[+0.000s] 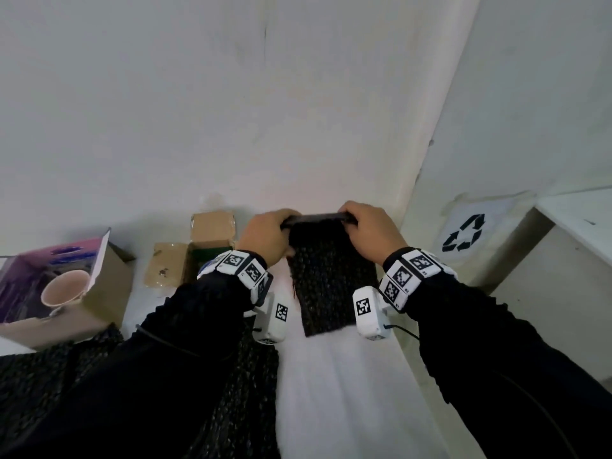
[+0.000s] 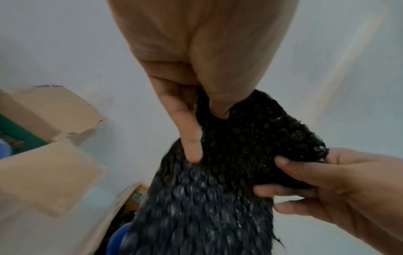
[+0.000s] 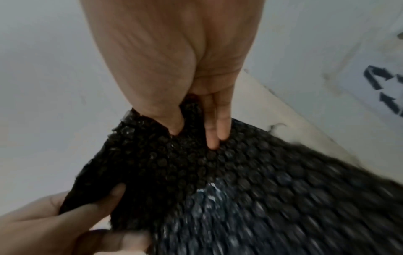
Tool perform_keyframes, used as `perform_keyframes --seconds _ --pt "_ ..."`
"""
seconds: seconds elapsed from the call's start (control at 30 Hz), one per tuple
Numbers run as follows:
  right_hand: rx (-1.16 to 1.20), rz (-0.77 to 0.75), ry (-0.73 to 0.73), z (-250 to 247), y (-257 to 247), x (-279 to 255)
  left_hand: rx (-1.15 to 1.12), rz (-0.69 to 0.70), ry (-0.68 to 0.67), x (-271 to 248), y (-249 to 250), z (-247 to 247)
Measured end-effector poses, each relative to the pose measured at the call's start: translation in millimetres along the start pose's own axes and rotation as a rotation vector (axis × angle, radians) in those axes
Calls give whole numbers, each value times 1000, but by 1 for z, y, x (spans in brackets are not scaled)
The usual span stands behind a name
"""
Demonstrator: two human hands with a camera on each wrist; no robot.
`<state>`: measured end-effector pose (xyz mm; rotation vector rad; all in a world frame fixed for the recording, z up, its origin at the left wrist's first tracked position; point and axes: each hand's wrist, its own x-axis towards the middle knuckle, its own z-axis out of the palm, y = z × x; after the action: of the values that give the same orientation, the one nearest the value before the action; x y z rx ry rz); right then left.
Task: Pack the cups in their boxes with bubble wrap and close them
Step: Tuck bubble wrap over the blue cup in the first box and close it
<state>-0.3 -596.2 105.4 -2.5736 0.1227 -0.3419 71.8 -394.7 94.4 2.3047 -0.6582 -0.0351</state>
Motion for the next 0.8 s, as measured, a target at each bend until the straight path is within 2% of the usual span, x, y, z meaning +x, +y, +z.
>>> perform_keyframes --seconds 0.03,0.13,0.23,0.33,0.4,0.5,0.67,0.8 --pt "10 -33 54 -5 -4 6 -50 45 69 6 4 -6" --pt "93 -144 219 -17 -16 21 -14 224 236 18 17 -20" --pt "208 -242 341 -21 -20 27 -64 354 320 23 19 -26" --pt "180 -301 404 -10 -14 24 -65 435 372 19 8 -20" --pt "112 -317 392 6 -5 17 -38 441 347 14 -7 -8" --pt "71 -316 295 35 15 5 23 371 244 2 -39 20" --pt "-112 -153 103 84 54 -16 145 196 16 -20 -77 64" --pt "-362 -140 35 111 70 -28 450 236 -6 -28 -90 81"
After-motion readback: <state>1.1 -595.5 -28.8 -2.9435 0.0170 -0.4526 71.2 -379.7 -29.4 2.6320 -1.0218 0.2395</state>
